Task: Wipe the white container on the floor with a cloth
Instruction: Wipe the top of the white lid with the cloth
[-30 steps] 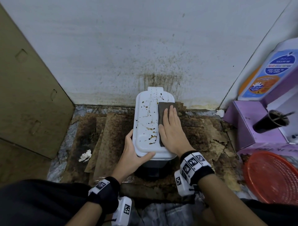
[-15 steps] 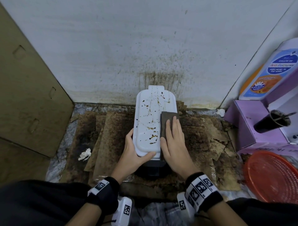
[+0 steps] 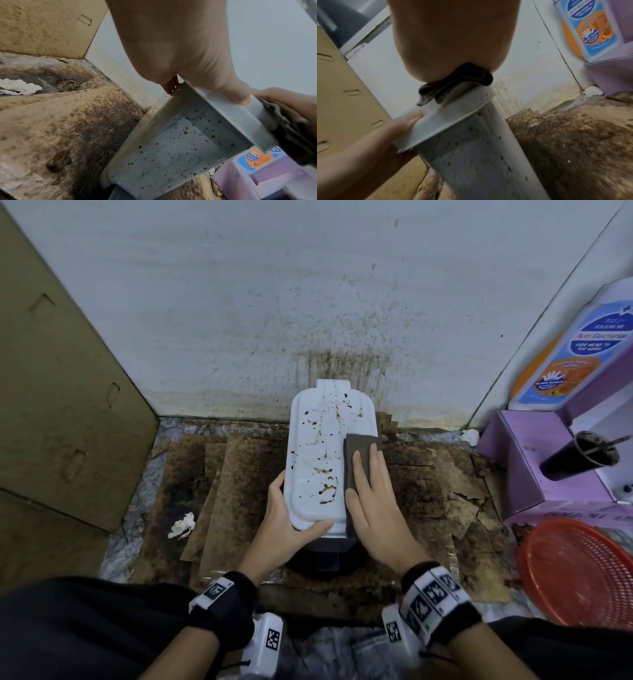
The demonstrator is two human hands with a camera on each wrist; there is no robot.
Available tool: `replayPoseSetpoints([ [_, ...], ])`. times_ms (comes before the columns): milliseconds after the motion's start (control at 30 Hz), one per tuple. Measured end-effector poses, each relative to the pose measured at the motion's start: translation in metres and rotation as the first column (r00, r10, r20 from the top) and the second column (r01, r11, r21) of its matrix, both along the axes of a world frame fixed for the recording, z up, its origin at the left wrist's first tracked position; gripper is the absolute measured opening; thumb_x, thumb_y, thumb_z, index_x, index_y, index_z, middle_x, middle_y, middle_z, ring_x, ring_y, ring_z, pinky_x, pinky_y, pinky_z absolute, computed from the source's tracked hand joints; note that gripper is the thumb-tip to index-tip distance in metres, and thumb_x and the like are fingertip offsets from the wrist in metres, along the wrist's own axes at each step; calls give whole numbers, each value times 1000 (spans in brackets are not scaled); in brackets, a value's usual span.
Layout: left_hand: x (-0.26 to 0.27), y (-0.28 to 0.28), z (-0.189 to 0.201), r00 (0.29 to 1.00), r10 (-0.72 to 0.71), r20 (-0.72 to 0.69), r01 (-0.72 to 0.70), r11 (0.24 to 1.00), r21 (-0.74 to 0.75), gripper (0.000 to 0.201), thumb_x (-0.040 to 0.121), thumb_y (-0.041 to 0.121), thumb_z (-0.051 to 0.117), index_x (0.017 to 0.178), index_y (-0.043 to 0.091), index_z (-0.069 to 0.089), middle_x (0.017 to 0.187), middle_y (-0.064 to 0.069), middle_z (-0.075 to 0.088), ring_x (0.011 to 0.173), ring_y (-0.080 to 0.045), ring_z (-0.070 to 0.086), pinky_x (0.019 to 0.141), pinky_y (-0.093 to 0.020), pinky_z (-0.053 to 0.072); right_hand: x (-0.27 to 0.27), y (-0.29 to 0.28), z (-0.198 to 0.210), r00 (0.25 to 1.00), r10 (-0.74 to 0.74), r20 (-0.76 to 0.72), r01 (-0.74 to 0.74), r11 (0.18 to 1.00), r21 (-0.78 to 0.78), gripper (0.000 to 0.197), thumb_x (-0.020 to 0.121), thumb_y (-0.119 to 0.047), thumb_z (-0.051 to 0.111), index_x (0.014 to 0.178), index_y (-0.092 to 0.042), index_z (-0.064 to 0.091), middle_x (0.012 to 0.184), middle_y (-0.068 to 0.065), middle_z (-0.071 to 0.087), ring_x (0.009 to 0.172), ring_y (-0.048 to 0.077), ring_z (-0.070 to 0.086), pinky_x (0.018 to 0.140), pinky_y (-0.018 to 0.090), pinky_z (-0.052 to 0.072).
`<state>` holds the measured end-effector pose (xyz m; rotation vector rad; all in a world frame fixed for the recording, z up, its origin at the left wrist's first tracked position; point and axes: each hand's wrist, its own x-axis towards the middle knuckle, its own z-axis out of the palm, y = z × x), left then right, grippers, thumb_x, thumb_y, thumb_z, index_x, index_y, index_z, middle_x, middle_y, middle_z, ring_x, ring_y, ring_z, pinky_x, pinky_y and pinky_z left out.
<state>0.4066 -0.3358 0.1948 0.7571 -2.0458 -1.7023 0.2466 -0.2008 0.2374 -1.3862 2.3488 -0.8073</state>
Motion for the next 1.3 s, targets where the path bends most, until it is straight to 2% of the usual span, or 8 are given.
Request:
replayPoseSetpoints([
  [233, -1, 2, 4, 1000, 2, -15, -2, 1000, 6, 108, 81, 33, 91, 158, 28, 15, 162, 19, 35, 148, 1, 40, 120, -31, 43, 5, 0, 1, 994, -38, -100, 40, 999, 22, 63, 109, -36, 22, 164, -16, -1, 171, 5, -19, 156, 16, -21, 125, 35, 2],
  [400, 1, 1, 3, 1000, -11, -12, 11, 1000, 21, 109, 82, 37, 91, 159, 30, 14, 163, 15, 36, 148, -1, 42, 119, -34, 44, -30, -33, 5, 999, -28, -32, 31, 995, 97, 64, 111, -37, 26, 164, -16, -2, 170, 7, -22, 157, 22, -20, 129, 43, 4],
  [467, 2, -1, 3, 1000, -29, -1, 29, 999, 20, 110, 82, 40, 90, 159, 34, 12, 164, 16, 34, 148, 0, 41, 120, -36, 44, -31, -34, 6, 1000, -25, -13, 26, 997, 71, 64, 111, -36, 28, 164, -16, -1, 170, 5, -22, 157, 21, -20, 129, 42, 2],
  [667, 2, -1, 1, 1000, -30, 6, 30, 1000, 2, 110, 82, 45, 89, 159, 35, 11, 166, 15, 31, 150, 0, 38, 121, -38, 42, 13, 7, -1, 999, -47, 22, 48, 997, -62, 61, 112, -28, 30, 164, -17, 0, 169, -3, -26, 155, 12, -26, 126, 29, -7],
  [800, 1, -2, 0, 999, -36, -4, 36, 999, 7, 110, 82, 45, 89, 158, 35, 11, 166, 15, 31, 151, -2, 37, 122, -40, 42, 32, 15, -2, 998, -62, -11, 61, 996, -67, 60, 113, -23, 28, 163, -13, -3, 167, 0, -30, 154, 15, -29, 127, 35, -6],
  [900, 2, -3, -1, 999, -41, 1, 41, 999, 3, 111, 82, 47, 88, 159, 35, 10, 167, 14, 28, 152, -3, 35, 123, -40, 41, 22, 6, -1, 996, -66, -66, 62, 996, -58, 60, 112, -23, 28, 163, -9, -1, 168, 5, -25, 155, 18, -25, 128, 40, -2],
  [1033, 1, -3, 0, 999, -47, 3, 47, 999, 3, 108, 84, 41, 88, 158, 36, 11, 165, 14, 31, 150, -1, 37, 121, -37, 42, -11, -14, 4, 998, -48, 28, 46, 998, 36, 64, 112, -35, 27, 164, -18, -6, 168, 2, -28, 155, 17, -25, 126, 33, -5],
  [1300, 3, -4, 2, 998, -62, 1, 62, 998, 27, 109, 83, 46, 89, 158, 40, 10, 166, 14, 31, 150, -3, 39, 123, -41, 41, -36, -29, 9, 995, 15, 95, -19, 999, 50, 65, 112, -35, 28, 163, -17, -7, 168, 3, -29, 155, 20, -25, 127, 35, -6],
])
